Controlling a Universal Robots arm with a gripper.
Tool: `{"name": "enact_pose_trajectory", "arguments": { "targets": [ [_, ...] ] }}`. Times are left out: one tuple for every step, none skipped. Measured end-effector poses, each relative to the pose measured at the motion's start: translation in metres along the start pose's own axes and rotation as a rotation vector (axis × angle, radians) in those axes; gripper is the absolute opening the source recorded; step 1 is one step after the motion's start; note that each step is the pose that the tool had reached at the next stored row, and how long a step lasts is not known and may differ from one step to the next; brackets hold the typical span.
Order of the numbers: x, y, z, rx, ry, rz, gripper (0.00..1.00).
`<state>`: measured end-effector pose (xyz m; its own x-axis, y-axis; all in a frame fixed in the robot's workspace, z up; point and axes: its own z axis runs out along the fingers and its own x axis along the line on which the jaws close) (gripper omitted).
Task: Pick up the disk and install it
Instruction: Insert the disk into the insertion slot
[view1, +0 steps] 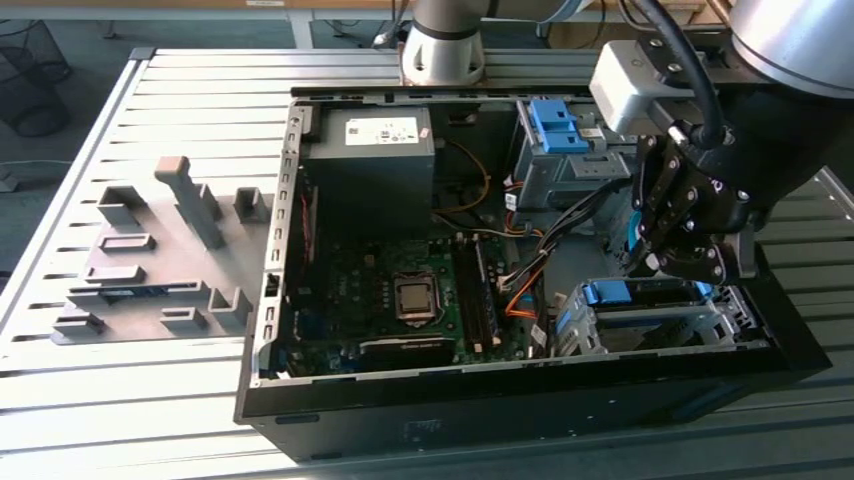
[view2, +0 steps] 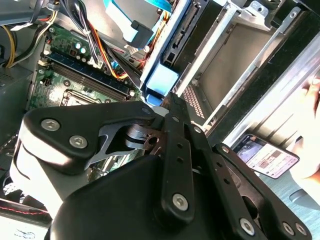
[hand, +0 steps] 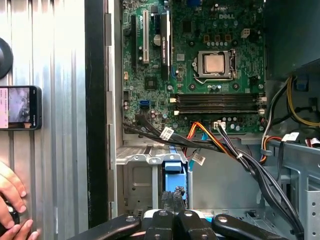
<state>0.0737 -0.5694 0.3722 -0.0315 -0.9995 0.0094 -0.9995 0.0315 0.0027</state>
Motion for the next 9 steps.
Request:
{"name": "enact_pose_trajectory", "arguments": {
  "targets": [
    [0.0,0.0,0.0001,0.0,0.0,0.0,0.12],
    [0.0,0.0,0.0001,0.0,0.0,0.0,0.12],
    [0.0,0.0,0.0003,0.0,0.0,0.0,0.12],
    [0.0,0.0,0.0009,0.0,-0.0005,0.0,0.12],
    [0.0,0.0,0.0026,0.0,-0.0007,0.0,0.12],
    [0.0,0.0,0.0042,0.0,-0.0003,0.0,0.12],
    [0.0,0.0,0.0059,0.0,-0.0001,0.0,0.12],
    [0.0,0.0,0.0077,0.0,-0.0001,0.0,0.12],
    [0.0,0.0,0.0093,0.0,-0.0002,0.0,0.12]
  ]
}}
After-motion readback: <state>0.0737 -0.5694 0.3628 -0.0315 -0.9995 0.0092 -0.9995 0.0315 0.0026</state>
